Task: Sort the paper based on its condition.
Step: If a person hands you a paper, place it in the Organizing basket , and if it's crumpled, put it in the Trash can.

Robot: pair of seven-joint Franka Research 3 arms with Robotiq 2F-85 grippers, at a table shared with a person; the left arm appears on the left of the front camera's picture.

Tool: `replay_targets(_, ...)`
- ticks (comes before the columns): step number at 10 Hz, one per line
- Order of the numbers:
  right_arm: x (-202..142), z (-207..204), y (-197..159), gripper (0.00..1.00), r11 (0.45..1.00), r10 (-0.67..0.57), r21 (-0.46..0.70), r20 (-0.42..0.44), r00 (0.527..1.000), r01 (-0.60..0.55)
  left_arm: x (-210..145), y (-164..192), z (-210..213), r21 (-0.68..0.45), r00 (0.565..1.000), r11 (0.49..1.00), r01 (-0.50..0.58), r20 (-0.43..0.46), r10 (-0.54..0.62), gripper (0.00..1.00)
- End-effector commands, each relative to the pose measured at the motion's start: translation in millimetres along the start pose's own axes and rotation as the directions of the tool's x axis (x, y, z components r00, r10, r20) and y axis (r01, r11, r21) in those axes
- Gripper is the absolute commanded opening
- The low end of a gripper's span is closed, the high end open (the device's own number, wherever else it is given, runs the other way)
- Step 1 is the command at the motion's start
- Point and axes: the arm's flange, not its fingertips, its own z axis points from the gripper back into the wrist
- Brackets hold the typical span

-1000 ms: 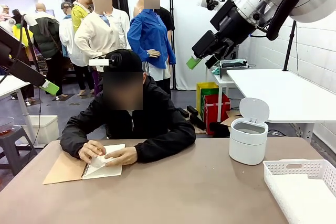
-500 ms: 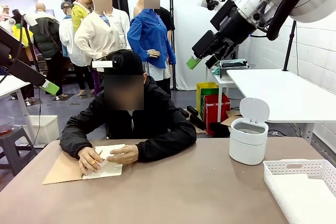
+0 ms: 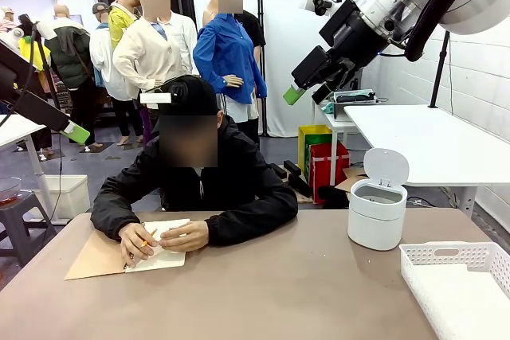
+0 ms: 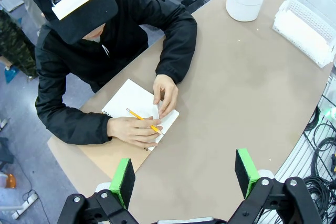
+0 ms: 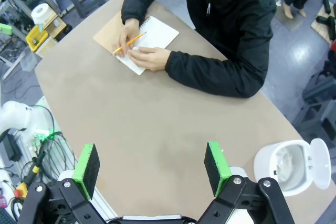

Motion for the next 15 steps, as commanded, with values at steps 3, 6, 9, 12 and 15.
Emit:
replay_targets(3, -0.4, -1.4, -1.1, 1.00, 1.000, -0.008, 0.001, -0.002, 1.000, 0.008, 0.3, 0.9, 0.7, -0.001, 1.000, 1.000, -0.006, 0.004, 0.006, 1.00)
replay_targets(6, -0.4, -1.4, -1.1, 1.00, 1.000, -0.008, 0.001, -0.002, 1.000, 0.008, 0.3, 0.9, 0.7, -0.001, 1.000, 1.000, -0.006, 0.004, 0.006, 1.00)
replay_targets(9, -0.4, -1.4, -1.1, 1.00, 1.000, -0.008, 0.001, -0.002, 1.000, 0.008, 0.3, 0.9, 0.7, -0.001, 1.000, 1.000, -0.006, 0.004, 0.006, 1.00)
replay_targets(12, -0.4, -1.4, -1.1, 1.00, 1.000, -0.008, 0.001, -0.002, 1.000, 0.008, 0.3, 0.9, 0.7, -0.001, 1.000, 1.000, -0.006, 0.004, 0.006, 1.00)
replay_targets(15, -0.4, -1.4, -1.1, 1.00, 1.000, -0.008, 0.001, -0.002, 1.000, 0.008, 0.3, 0.9, 0.7, -0.001, 1.000, 1.000, -0.006, 0.004, 0.006, 1.00)
